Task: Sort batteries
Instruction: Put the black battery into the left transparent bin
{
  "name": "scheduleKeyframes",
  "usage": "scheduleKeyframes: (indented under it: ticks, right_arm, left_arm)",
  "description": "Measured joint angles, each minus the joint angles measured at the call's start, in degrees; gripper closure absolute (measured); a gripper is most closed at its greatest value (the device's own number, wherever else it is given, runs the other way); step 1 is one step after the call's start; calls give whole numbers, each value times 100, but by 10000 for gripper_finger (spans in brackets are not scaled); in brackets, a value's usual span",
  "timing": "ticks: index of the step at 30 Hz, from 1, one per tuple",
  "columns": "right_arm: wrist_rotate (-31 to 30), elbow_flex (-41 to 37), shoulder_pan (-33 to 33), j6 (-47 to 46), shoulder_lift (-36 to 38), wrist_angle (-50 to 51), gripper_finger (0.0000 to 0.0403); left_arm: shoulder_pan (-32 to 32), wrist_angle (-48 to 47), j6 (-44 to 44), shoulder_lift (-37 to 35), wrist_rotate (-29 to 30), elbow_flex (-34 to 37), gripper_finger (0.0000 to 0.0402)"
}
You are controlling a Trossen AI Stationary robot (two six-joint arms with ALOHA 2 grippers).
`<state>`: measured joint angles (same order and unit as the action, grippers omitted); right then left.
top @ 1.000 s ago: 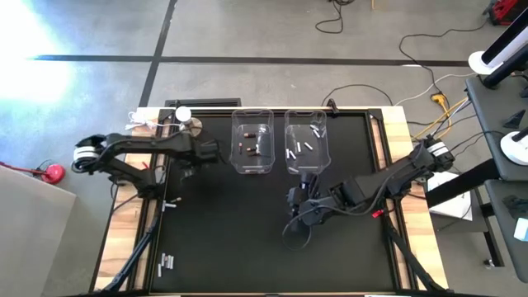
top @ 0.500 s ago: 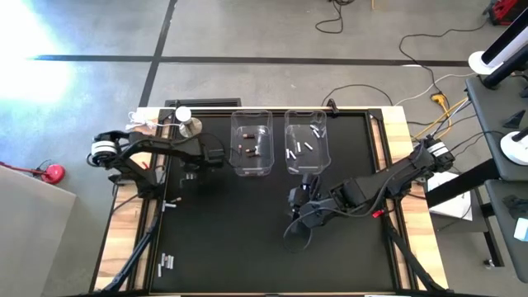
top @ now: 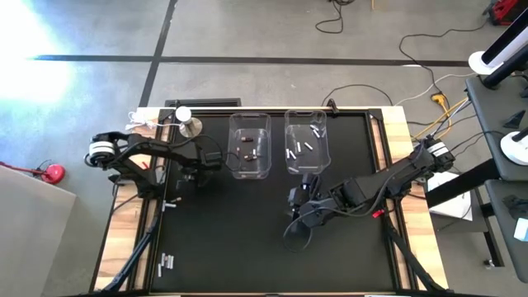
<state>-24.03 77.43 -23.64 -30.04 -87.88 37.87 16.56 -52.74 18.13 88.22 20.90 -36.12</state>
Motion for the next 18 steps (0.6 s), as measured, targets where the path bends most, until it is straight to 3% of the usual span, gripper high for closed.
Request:
scheduleKeyframes:
  ticks: [5, 10, 18]
  right_arm:
    - [2, 0, 0, 0, 0, -2, 188]
    - [23, 4, 0, 0, 12, -7, 188]
    - [26, 31, 2, 13, 55, 15, 188]
  left_arm:
    - [11, 103, -50, -77, 138, -61, 379]
    - [19, 292, -115, -223, 225, -273, 381]
    - [13, -955, -374, -885, 300, -1083, 381]
